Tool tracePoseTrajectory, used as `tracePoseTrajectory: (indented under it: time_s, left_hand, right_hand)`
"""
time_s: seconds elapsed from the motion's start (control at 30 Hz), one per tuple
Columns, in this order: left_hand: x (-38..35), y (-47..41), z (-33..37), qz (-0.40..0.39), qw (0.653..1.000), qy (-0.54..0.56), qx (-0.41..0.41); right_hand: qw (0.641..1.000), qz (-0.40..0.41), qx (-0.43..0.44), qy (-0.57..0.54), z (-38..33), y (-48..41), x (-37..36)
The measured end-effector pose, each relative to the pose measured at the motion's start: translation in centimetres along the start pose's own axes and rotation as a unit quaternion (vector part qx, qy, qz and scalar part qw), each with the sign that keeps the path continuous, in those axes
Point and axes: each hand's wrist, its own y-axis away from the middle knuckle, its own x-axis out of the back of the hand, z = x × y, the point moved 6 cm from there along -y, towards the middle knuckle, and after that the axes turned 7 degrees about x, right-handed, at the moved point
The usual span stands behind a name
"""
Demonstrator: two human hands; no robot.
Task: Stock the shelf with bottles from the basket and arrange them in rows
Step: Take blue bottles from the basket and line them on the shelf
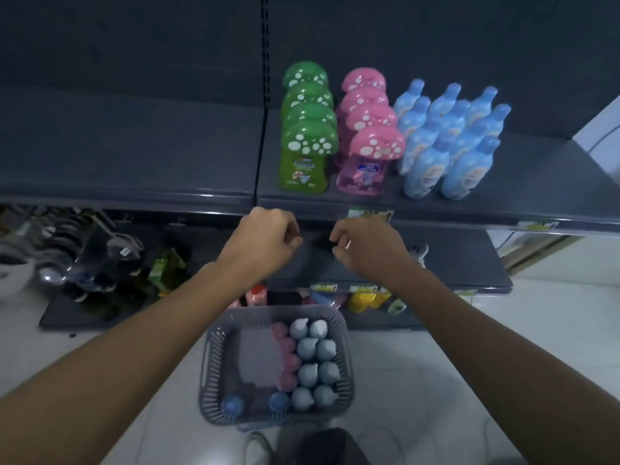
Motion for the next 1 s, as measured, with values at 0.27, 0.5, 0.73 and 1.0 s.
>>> tracePoseTrajectory:
  time_s: [0.27, 0.5, 0.73, 1.0]
  left_hand:
    - [-10.8, 3.6, -10.3, -0.093, 0.99, -0.062, 0.081]
    - [-20.8, 8.2, -16.9, -0.211, 0.964, -0.108, 0.122]
    - [-27.8, 12.1, -21.5, -0.308, 0.926, -0.176, 0.13]
    - [-32.2, 13.6, -24.7, -0.342, 0.921, -0.132, 0.135]
  right_hand:
    - [0.994, -0.105, -0.015, -0.036, -0.8, 1.4, -13.7]
    - [0.981, -0.192, 0.007, -0.035, -1.9, 4.0, -25.1]
    - [0.956, -0.29, 0.007, -0.039, -2.5, 7.3, -34.8]
    - [0.932, -0.36, 0.019, -0.039, -2.3, 8.8, -41.2]
